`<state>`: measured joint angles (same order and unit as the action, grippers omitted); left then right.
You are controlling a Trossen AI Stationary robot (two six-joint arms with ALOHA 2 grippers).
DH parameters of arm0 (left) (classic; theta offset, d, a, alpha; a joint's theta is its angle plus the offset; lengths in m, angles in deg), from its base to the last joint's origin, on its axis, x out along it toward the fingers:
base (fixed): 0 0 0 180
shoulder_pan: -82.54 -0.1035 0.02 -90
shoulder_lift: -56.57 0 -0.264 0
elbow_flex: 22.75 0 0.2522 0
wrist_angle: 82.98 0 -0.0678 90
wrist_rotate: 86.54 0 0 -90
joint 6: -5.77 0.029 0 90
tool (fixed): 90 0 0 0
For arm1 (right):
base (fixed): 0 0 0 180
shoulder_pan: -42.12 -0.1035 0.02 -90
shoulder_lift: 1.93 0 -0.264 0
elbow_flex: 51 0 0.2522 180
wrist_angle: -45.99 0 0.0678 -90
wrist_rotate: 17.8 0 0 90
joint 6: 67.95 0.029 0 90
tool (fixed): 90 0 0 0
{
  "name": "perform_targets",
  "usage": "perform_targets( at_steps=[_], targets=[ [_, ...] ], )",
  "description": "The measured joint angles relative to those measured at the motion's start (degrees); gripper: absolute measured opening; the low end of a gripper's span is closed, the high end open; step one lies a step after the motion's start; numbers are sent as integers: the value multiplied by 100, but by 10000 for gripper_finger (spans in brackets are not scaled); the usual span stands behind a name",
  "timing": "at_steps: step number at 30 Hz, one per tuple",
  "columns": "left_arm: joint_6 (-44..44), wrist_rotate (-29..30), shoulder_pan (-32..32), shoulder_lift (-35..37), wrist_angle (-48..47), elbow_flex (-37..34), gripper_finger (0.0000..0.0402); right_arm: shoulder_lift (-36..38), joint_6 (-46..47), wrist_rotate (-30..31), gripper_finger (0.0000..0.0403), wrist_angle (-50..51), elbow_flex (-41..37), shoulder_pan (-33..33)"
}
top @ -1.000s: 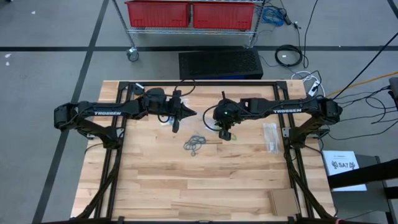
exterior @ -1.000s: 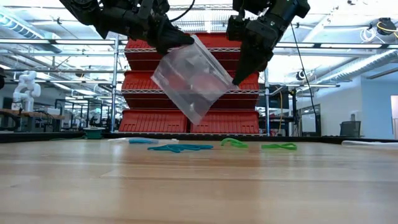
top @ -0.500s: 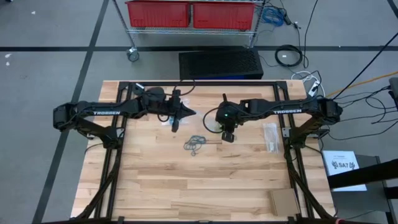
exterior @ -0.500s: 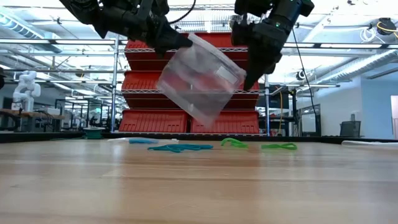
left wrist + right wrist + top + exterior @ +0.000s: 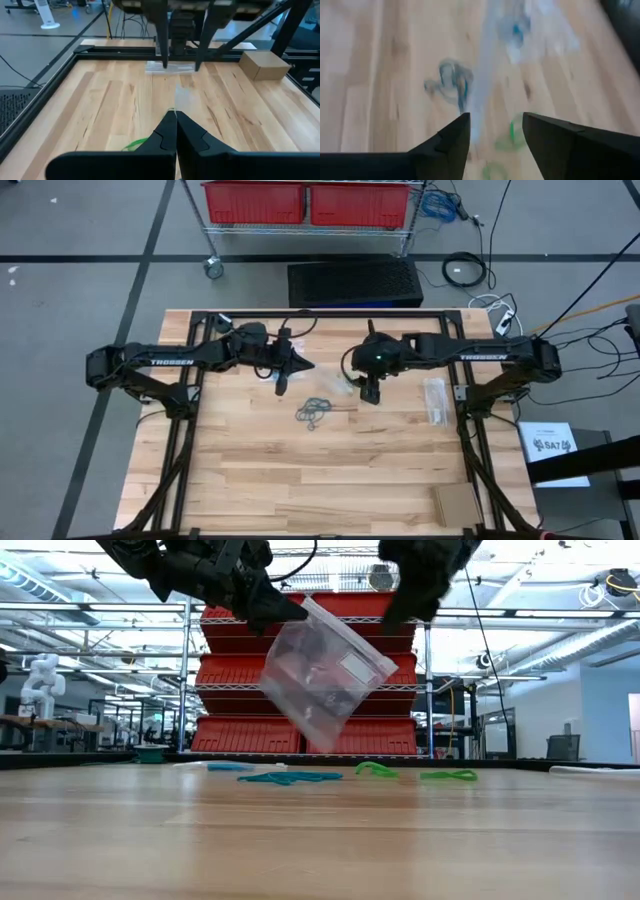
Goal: Sort rubber bands
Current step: Put the green rubber band into the transparent zip bag
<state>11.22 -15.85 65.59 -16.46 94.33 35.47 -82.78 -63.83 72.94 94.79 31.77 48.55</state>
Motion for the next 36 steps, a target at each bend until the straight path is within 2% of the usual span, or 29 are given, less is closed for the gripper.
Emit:
perform_targets(
  at_steps=[3,5,7,10,12,17,21,36],
  targets=[
    [74,0,0,-2,-6,0,0,-68,-228,226,159,-523,3,-80],
    [89,1,0,-2,2,0,0,-183,-462,277,134,-849,5,-129],
    [88,0,0,-5,-2,0,0,-312,-656,357,99,-1045,2,-186],
    [88,0,0,-7,-4,0,0,-437,-936,808,34,-1203,1,-258],
    [90,2,0,-7,-6,-2,0,-459,-1041,1030,10,-1213,1,-257],
    [94,0,0,-7,-19,-2,0,-467,-1071,1081,7,-1349,1,-259],
    [94,0,0,-7,-6,-2,0,-523,-1080,799,2,-1411,1,-253],
    [94,0,12,-9,-3,-4,0,-613,-1047,632,0,-1628,3,-118]
  ],
)
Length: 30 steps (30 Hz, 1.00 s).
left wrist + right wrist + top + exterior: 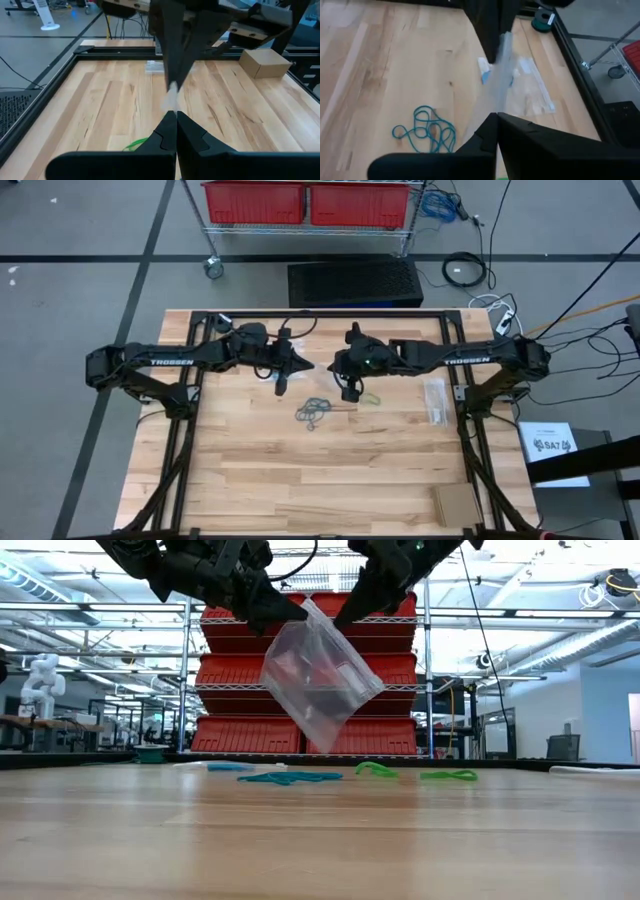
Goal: Sort rubber bands
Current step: Put the green rubber band into the transparent zip bag
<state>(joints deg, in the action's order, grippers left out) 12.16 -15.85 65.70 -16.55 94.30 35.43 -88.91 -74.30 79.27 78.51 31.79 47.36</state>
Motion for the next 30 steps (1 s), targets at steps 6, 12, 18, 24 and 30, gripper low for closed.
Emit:
perform_targets(
  at_steps=[6,12,18,24,30],
  targets=[
    [0,0,4,-2,-3,-2,0,-109,-9,-534,0,-13,0,112],
    [0,0,4,-2,-3,-2,0,-112,15,-612,0,-63,-2,102],
    [0,0,1,-2,-58,-2,0,-78,63,-379,0,24,-2,52],
    [0,0,1,-2,-132,-2,0,-31,-1,19,0,64,0,14],
    [0,0,1,-2,-125,-2,0,-64,-67,342,0,115,0,75]
  ],
)
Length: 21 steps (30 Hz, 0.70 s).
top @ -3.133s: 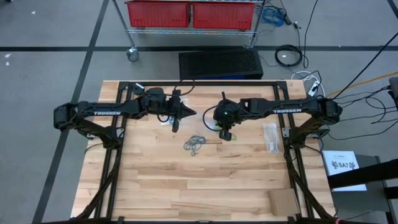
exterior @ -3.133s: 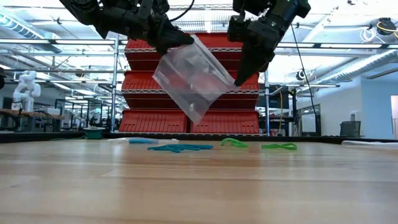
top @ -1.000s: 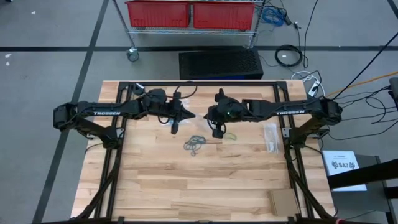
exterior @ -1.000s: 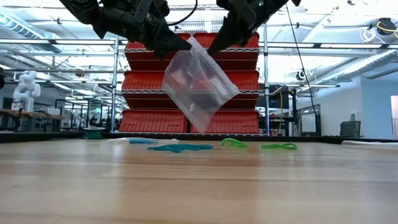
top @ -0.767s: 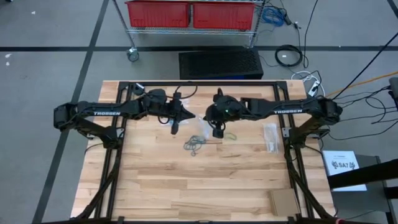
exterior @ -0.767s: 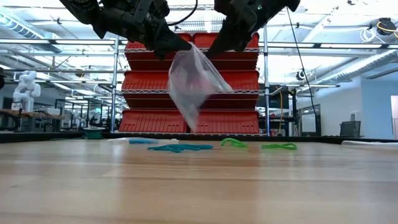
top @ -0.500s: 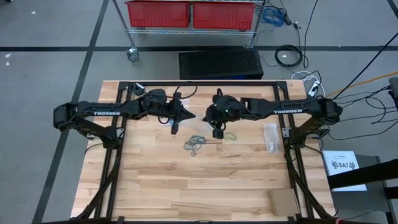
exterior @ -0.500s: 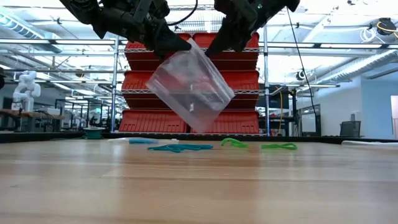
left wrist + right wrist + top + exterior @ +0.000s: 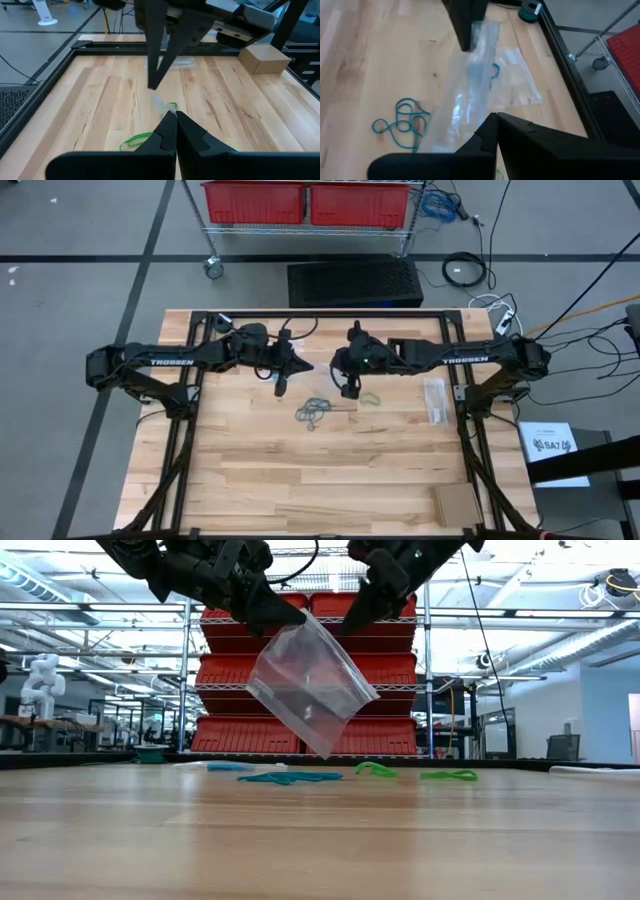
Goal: Sort rubber bands
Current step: Put the green rubber band into the transparent zip bag
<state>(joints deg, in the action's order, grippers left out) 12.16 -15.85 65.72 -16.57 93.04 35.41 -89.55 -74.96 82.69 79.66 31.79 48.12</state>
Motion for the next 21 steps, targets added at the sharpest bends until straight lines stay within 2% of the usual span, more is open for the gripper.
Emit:
perform_targets(
  at_steps=[3,8,13,21],
  targets=[
    [0,0,0,0,5,0,0,-85,-82,-34,0,4,0,70],
    [0,0,0,0,13,0,0,-241,-117,-603,0,15,0,155],
    [0,0,0,0,7,0,0,-260,-86,-907,0,0,-2,67],
    [0,0,1,0,-4,0,0,-247,248,-1135,0,-156,-2,-55]
  ],
)
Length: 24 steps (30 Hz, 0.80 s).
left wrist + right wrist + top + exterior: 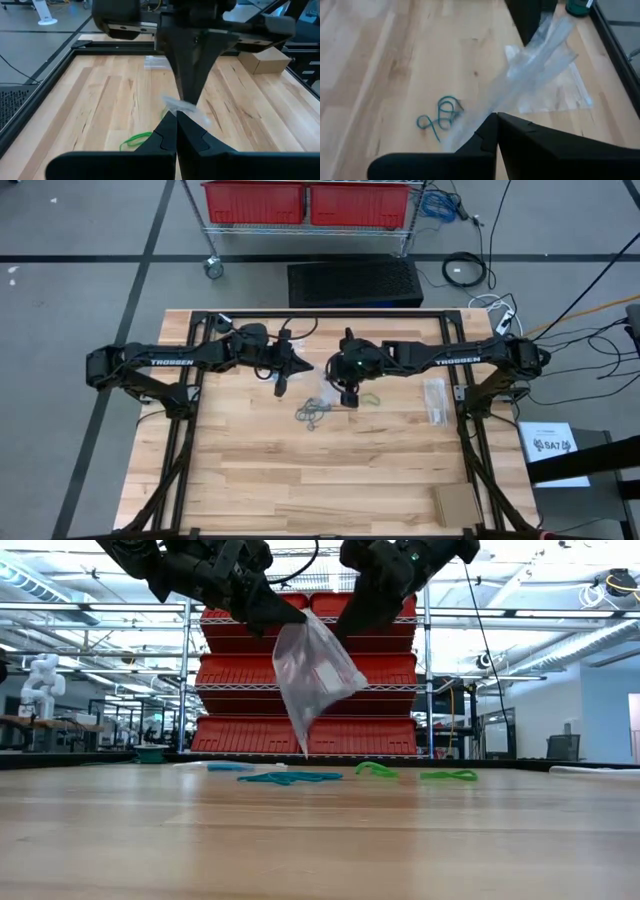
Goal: Sort rubber bands
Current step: Put the green rubber band into the transparent zip bag
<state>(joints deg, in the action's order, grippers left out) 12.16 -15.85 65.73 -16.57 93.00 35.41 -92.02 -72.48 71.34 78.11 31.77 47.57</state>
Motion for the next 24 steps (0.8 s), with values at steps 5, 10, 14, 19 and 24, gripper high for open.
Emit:
perform_targets(
  at_steps=[5,10,14,19,24],
  targets=[
    [0,2,82,0,-18,0,0,2,284,-98,0,-303,0,9],
    [0,2,201,0,-22,0,0,-72,373,-99,0,-459,2,46],
    [0,61,292,0,-32,0,0,-428,428,-74,0,-482,2,101],
    [15,348,423,0,-226,0,0,-668,231,-28,0,-849,-6,-6],
    [56,749,576,0,-551,0,0,-388,332,59,0,-1917,-501,-176]
  ],
)
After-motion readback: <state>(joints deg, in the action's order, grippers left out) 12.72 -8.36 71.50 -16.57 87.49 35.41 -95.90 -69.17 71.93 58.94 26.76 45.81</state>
